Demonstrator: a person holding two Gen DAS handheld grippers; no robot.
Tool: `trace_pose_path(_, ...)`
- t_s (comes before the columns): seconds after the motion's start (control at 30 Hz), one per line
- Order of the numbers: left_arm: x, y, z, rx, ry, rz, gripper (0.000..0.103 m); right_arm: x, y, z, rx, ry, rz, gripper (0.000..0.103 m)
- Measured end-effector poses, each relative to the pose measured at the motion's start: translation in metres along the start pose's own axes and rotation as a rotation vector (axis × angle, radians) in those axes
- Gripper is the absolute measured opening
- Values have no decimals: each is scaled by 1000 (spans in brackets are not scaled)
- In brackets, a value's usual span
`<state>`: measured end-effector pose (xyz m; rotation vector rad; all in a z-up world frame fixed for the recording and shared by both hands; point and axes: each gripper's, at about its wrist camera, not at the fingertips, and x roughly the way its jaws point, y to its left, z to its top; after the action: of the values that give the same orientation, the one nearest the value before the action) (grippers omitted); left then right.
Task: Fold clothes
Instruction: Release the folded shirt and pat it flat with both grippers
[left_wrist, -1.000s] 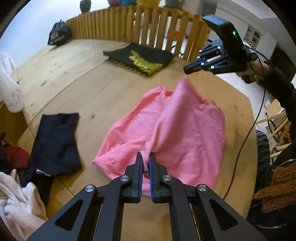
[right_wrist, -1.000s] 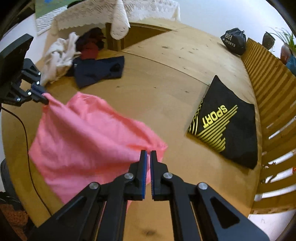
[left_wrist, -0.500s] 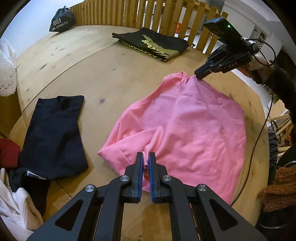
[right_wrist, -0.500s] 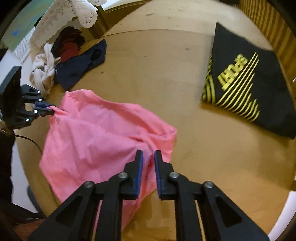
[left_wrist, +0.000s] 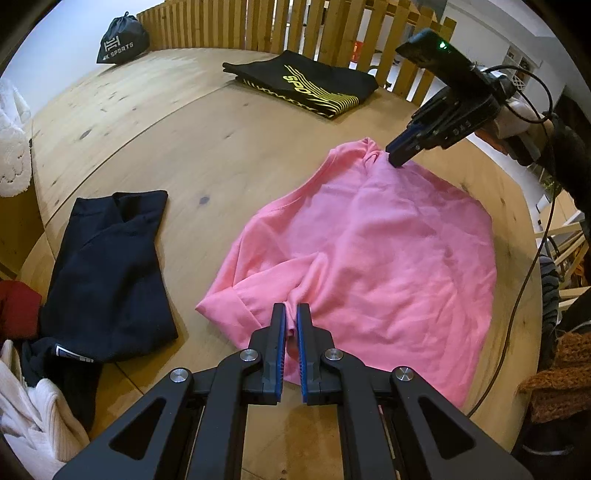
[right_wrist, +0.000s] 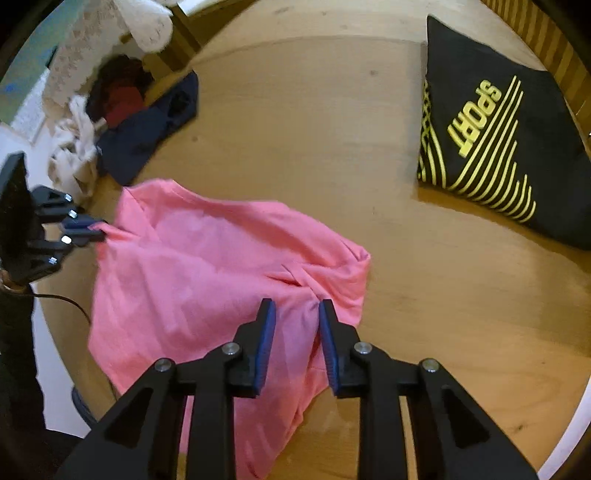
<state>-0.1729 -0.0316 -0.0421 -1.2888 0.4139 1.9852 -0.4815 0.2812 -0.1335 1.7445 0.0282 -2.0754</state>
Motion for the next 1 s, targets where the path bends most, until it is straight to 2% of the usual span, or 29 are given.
trace_pose_path(0.03, 1, -1, 0, 3, 4, 7, 5, 0, 3, -1, -17, -11, -18, 5)
trace_pose_path(0.07, 1, -2, 0, 7, 3, 14, 5, -1, 7, -2, -42, -30, -39, 4)
trace_pose_path(0.27, -20, -8, -3, 40, -53, 36, 5, -38, 28, -19, -154, -161, -52, 3)
trace_pose_path(0.37, -36, -2, -2, 23, -97, 28, 5, -59, 34, -21, -178, -216, -63, 3)
trace_pose_path(0.47, -39, 6, 6, 18, -107, 43, 5, -75, 30, -15, -179, -261, -81, 3)
trace_pose_path(0.6, -22, 27, 13, -12, -91, 49, 5, -54, 15, 5, -154, -240, -103, 3)
trace_pose_path(0.63, -15, 34, 13, -29, -84, 40, 6, -45, 10, 8, -150, -224, -112, 3)
trace_pose_path(0.67, -8, 41, 12, -52, -69, 42, 11, -34, 6, 10, -145, -202, -122, 3)
trace_pose_path(0.77, 12, 62, 8, -125, -13, 65, 12, -1, -7, 15, -142, -132, -176, 3)
trace_pose_path(0.83, 8, 68, 4, -152, -14, 82, 19, -6, -9, 13, -126, -138, -196, 4)
trace_pose_path(0.9, -8, 66, 1, -143, -34, 123, 24, -15, -11, 11, -108, -154, -214, 9)
trace_pose_path(1.0, -25, 46, 5, -93, -55, 126, 24, -37, -7, 6, -102, -214, -240, 16)
